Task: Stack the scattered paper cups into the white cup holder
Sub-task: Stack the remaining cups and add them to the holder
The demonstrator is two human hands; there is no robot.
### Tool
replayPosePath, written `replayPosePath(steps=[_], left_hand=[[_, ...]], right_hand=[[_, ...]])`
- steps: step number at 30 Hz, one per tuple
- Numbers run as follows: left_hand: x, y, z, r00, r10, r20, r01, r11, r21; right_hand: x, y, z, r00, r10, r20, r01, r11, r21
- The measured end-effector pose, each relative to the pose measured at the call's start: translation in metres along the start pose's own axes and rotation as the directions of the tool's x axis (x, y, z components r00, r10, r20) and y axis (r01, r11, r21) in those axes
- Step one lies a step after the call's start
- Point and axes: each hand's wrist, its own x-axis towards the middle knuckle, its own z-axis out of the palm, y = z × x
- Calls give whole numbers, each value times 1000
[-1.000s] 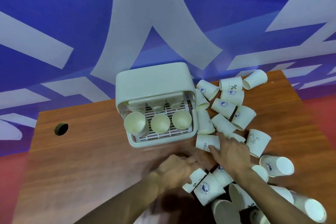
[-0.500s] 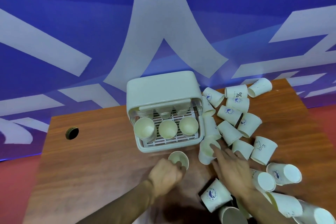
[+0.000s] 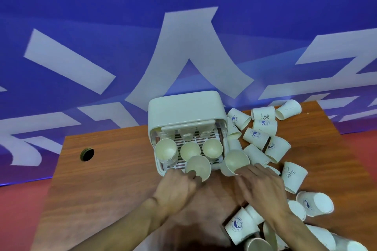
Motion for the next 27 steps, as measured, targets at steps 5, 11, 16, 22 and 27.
replayPosePath(steps=[5, 11, 16, 22, 27], left_hand=[[21, -15, -6, 983, -175, 58, 176, 984, -11], [46, -21, 4, 968, -249, 22, 250, 965, -74], [51, -26, 4, 975, -221, -31, 219, 974, -64], [58, -32, 38, 950, -283, 133, 295, 951, -88], [74, -24, 52, 921, -363, 143, 385, 904, -188]], right_hand=[[38, -1, 5, 996, -31, -82, 35, 998, 54], [58, -7, 34, 995, -93, -33, 94, 996, 12], [59, -6, 50, 993, -110, 47, 109, 994, 19], [59, -2, 68, 980, -140, 142, 126, 987, 102], [62, 0, 86, 954, -119, 275, 89, 989, 118]])
